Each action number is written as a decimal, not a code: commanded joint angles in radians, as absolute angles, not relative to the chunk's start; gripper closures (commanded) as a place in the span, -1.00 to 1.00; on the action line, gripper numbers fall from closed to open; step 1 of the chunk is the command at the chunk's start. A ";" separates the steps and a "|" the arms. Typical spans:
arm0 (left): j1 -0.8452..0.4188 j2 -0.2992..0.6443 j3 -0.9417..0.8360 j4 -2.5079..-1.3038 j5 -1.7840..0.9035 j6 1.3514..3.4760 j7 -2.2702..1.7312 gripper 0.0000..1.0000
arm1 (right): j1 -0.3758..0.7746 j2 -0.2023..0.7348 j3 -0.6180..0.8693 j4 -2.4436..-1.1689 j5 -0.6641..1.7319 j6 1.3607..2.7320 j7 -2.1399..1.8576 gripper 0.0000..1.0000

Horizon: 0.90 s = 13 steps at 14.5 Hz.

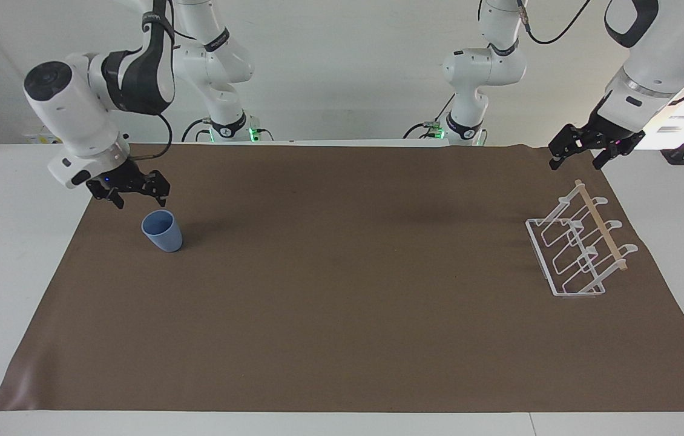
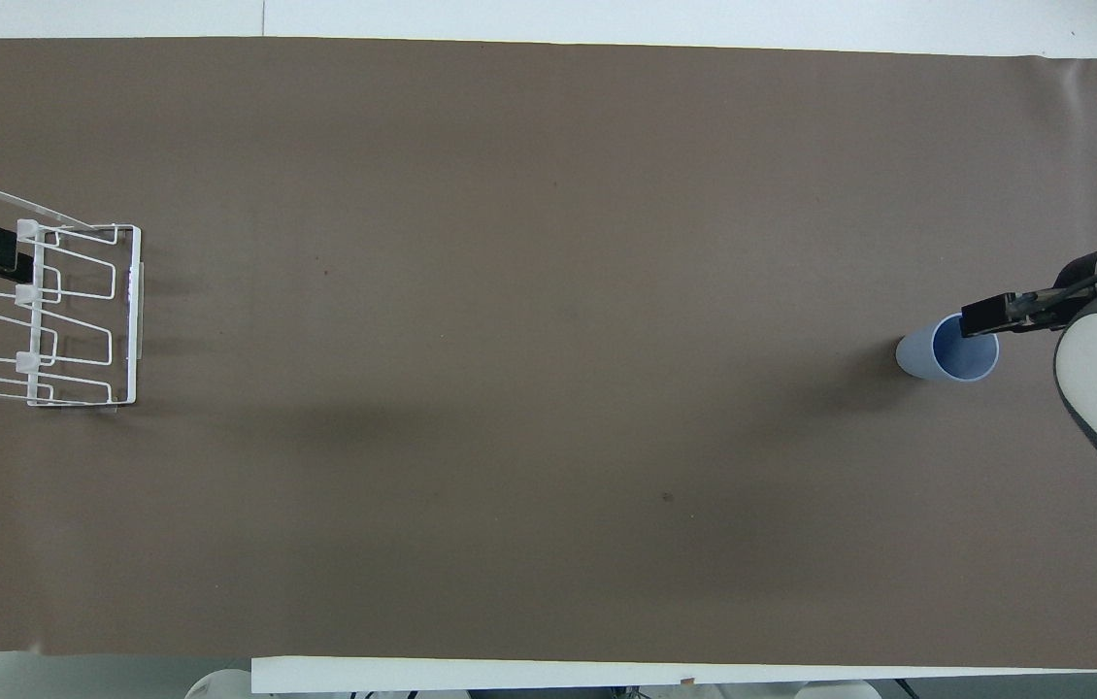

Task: Hang cup on cup holder
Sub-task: 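Reach the right gripper down into the light blue cup's rim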

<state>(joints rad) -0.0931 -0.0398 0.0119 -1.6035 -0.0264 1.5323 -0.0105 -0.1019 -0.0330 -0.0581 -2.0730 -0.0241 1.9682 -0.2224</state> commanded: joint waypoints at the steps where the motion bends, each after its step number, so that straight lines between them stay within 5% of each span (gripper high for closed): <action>1: -0.101 -0.043 0.021 -1.605 -0.028 1.520 -0.015 -1.00 | -0.147 -0.012 -0.052 -2.091 0.000 1.990 -0.296 -0.99; 9: -0.101 -0.043 0.021 -1.606 -0.028 1.520 -0.015 -0.99 | -0.169 0.061 -0.052 -2.137 0.002 2.132 -0.319 -0.98; 11: -0.101 -0.043 0.021 -1.606 -0.028 1.520 -0.015 -0.99 | -0.172 0.066 -0.052 -2.158 0.002 2.152 -0.324 -0.83; 12: -0.101 -0.043 0.021 -1.606 -0.028 1.520 -0.015 -1.00 | -0.170 0.066 -0.052 -2.167 0.002 2.166 -0.321 -0.61; 13: -0.101 -0.043 0.021 -1.606 -0.028 1.520 -0.015 -0.99 | -0.169 0.066 -0.052 -2.171 0.002 2.166 -0.321 -0.18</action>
